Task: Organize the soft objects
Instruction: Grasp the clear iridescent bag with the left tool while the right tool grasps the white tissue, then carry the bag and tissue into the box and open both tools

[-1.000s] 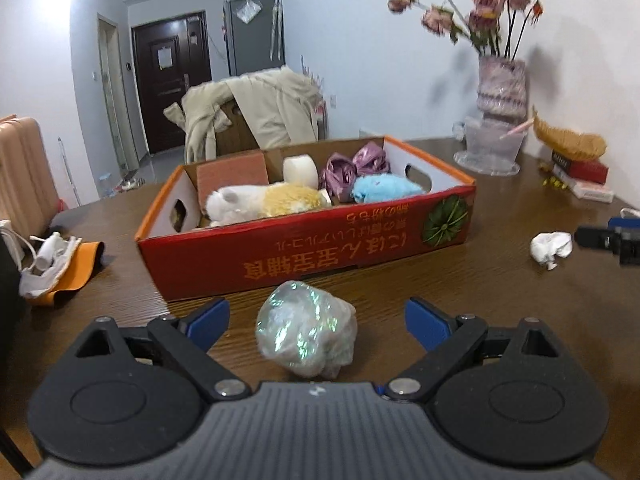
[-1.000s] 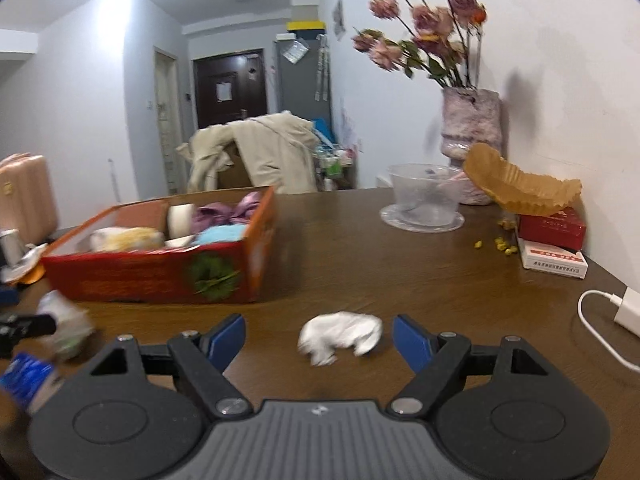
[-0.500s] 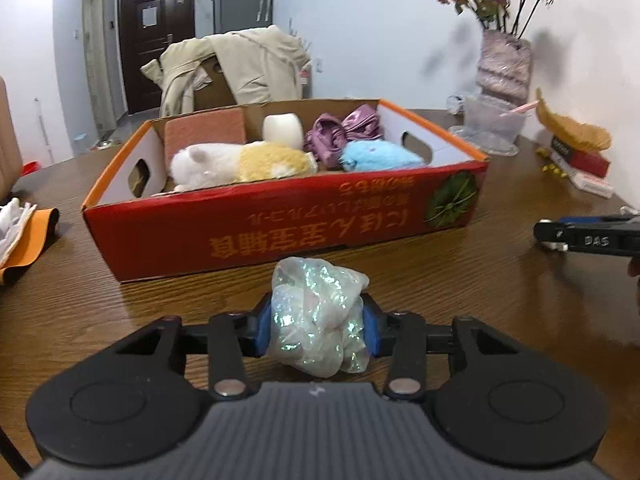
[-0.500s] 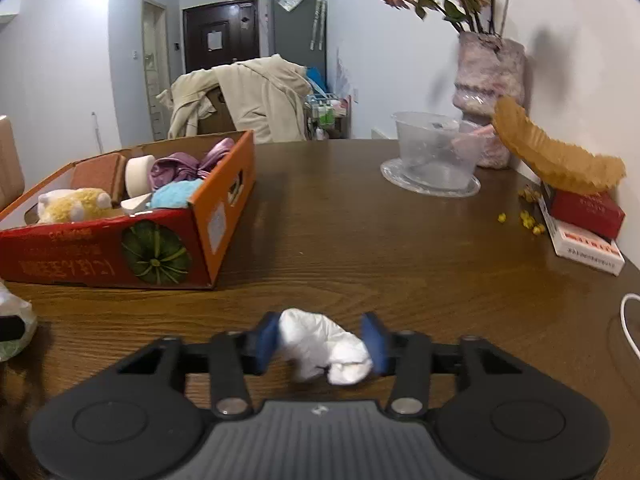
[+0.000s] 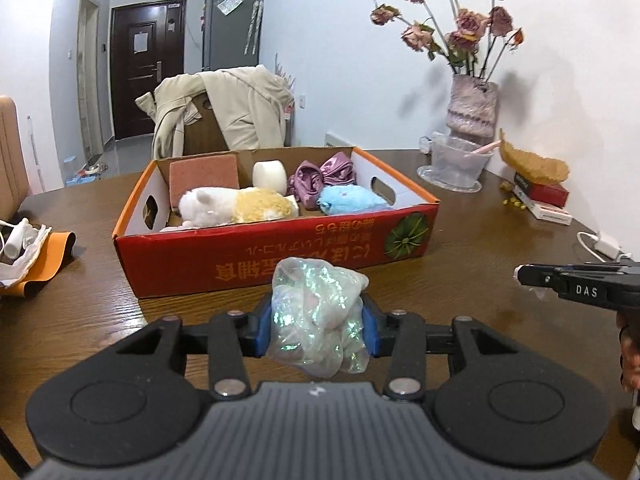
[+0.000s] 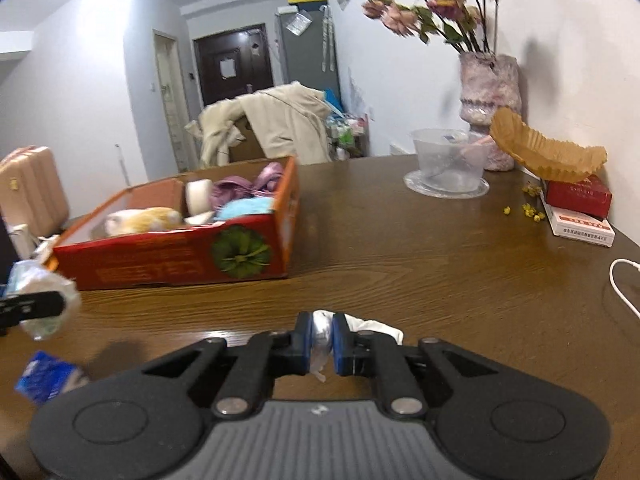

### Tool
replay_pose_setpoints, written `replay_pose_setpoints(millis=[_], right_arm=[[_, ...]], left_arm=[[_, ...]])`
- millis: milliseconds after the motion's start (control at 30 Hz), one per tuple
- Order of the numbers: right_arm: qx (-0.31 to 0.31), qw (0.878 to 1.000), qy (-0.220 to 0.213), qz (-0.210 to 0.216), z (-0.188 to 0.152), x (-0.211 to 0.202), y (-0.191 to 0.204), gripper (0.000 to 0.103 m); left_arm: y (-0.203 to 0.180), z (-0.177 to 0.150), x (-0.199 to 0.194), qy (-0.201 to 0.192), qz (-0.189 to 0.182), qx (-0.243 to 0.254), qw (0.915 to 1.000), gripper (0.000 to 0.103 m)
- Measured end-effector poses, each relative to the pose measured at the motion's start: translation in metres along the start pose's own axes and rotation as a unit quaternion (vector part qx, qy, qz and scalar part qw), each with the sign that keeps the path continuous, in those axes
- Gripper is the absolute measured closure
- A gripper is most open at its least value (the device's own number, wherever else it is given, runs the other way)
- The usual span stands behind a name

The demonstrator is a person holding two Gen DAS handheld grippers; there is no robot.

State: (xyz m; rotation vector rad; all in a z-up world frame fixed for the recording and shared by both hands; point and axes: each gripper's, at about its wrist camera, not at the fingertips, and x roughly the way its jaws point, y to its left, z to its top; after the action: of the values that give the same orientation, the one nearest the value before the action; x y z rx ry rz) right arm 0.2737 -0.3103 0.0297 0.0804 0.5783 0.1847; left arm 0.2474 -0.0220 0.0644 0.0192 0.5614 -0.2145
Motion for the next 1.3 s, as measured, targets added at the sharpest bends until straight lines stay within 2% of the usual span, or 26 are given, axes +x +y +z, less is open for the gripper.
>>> replay_pose_setpoints(millis=[233, 400, 567, 700, 800, 833, 867, 900, 967, 1033, 1133, 1300], right_arm=[[-0.021, 0.998, -0.022, 0.05, 0.002, -0.029, 0.026, 0.093], [-0.041, 0.994, -0.048, 0.095, 0.033, -0.022, 0.048, 0.093], [-0.046, 0.988, -0.043, 0.138, 0.081, 0.03, 0.075, 0.092], [-0.016, 0.987, -0.008, 0.159, 0.114, 0.097, 0.089, 0.092], [0.01, 0.988, 0.022, 0.152, 0.129, 0.148, 0.095, 0.091], [0.019, 0.988, 0.033, 0.149, 0.131, 0.164, 0.098, 0.089], [0.023, 0.988, 0.039, 0.151, 0.133, 0.176, 0.1, 0.088], [0.026, 0.987, 0.045, 0.151, 0.133, 0.187, 0.102, 0.087], [0.024, 0.988, 0.054, 0.146, 0.134, 0.201, 0.105, 0.062], [0.036, 0.988, 0.045, 0.147, 0.134, 0.206, 0.102, 0.046], [0.051, 0.988, 0.04, 0.143, 0.137, 0.207, 0.096, 0.046], [0.044, 0.99, 0.032, 0.126, 0.142, 0.198, 0.094, 0.046]], left_arm=[[0.005, 0.004, -0.017, -0.025, 0.001, -0.01, 0.9996, 0.06], [0.029, 0.031, -0.017, -0.06, 0.014, -0.029, 0.9977, 0.06], [0.066, 0.078, 0.023, -0.076, 0.061, -0.027, 0.9949, 0.06], [0.1, 0.108, 0.079, -0.053, 0.096, -0.021, 0.9938, 0.059], [0.124, 0.12, 0.124, -0.024, 0.123, -0.023, 0.9919, 0.057], [0.13, 0.123, 0.136, -0.015, 0.13, -0.026, 0.9911, 0.053], [0.137, 0.123, 0.15, -0.008, 0.134, -0.032, 0.9904, 0.042], [0.142, 0.124, 0.16, 0.002, 0.133, -0.036, 0.9905, 0.037], [0.148, 0.124, 0.174, 0.016, 0.117, -0.033, 0.9924, 0.033], [0.151, 0.123, 0.176, 0.013, 0.105, -0.03, 0.9939, 0.025], [0.152, 0.122, 0.17, 0.003, 0.093, -0.033, 0.9952, 0.023], [0.146, 0.124, 0.156, -0.005, 0.092, -0.039, 0.995, 0.023]])
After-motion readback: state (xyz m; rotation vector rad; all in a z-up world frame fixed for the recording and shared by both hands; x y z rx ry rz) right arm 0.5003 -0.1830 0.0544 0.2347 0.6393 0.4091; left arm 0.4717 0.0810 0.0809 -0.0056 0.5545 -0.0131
